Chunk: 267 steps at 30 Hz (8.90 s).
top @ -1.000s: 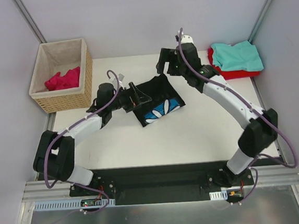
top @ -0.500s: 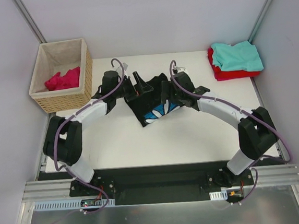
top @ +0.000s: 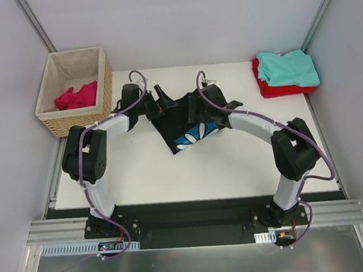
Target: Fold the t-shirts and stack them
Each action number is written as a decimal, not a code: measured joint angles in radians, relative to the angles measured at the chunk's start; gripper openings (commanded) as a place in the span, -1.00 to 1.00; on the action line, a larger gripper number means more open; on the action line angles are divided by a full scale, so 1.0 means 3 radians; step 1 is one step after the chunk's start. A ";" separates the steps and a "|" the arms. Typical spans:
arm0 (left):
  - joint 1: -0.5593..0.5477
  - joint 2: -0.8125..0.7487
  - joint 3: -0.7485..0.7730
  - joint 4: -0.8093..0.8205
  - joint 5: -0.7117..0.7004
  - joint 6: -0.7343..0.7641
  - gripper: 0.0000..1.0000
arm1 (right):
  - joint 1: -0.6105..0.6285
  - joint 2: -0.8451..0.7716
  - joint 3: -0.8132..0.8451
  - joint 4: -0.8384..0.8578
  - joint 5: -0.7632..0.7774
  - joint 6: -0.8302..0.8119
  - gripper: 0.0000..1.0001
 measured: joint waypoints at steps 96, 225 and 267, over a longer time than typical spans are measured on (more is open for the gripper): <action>-0.0754 -0.1155 -0.1212 0.0196 0.0350 -0.0341 0.98 | -0.2566 0.1893 0.2441 -0.0116 -0.0548 -0.0282 0.93; 0.0605 -0.0973 -0.3062 0.2241 -0.0271 -0.1128 0.64 | -0.0568 -0.1325 -0.0486 -0.0563 0.0121 0.0010 0.93; 0.0627 -0.1695 -0.3580 0.1703 -0.0348 -0.1277 -1.00 | -0.0579 -0.0258 -0.0090 -0.0165 -0.1328 0.0003 0.93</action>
